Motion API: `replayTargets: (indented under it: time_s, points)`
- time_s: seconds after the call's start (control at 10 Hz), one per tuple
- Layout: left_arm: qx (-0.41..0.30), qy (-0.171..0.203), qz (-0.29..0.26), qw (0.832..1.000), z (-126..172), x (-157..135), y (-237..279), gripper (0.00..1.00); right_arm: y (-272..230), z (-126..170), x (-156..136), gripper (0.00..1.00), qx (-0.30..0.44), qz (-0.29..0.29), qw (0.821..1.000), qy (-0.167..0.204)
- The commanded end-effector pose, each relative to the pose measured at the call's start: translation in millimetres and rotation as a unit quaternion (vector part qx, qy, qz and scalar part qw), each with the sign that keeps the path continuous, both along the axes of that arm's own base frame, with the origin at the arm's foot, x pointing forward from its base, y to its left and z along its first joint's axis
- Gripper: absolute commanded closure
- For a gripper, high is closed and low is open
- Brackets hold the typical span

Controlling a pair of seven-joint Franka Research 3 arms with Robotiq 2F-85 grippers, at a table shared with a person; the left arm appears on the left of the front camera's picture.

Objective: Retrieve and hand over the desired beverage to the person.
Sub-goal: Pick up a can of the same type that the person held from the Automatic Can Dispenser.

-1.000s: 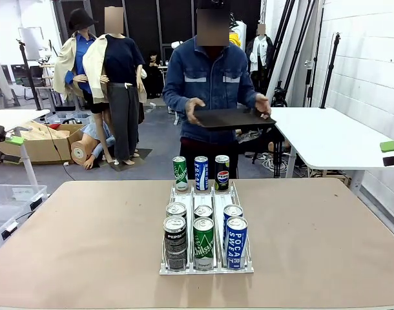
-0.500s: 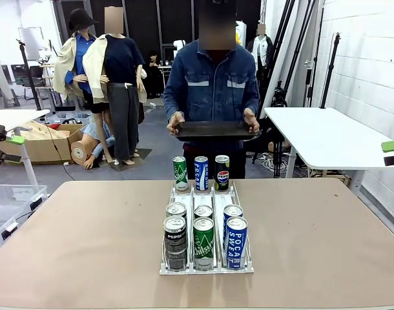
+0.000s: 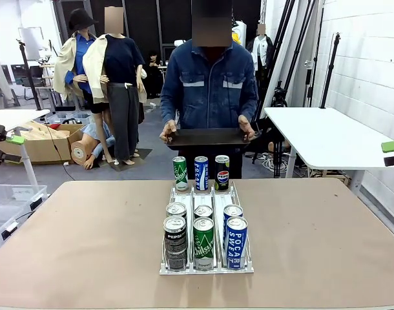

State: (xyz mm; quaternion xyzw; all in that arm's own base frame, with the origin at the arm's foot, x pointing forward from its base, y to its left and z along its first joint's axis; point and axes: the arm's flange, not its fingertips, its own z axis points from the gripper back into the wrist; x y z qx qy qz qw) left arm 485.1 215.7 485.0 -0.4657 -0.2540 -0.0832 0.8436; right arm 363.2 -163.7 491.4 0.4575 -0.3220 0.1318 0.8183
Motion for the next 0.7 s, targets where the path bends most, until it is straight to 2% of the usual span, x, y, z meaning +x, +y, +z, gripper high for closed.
replayTargets:
  time_s: [0.0, 0.6]
  points:
    - [-0.001, 0.001, 0.0, 1.0, 0.1, -0.6, 0.8, 0.0, 0.9, 0.4, 0.6, 0.0, 0.001, 0.0, 1.0, 0.002]
    - [-0.001, 0.001, 0.0, 1.0, 0.1, -0.6, 0.8, 0.0, 0.9, 0.4, 0.6, 0.0, 0.001, 0.0, 1.0, 0.002]
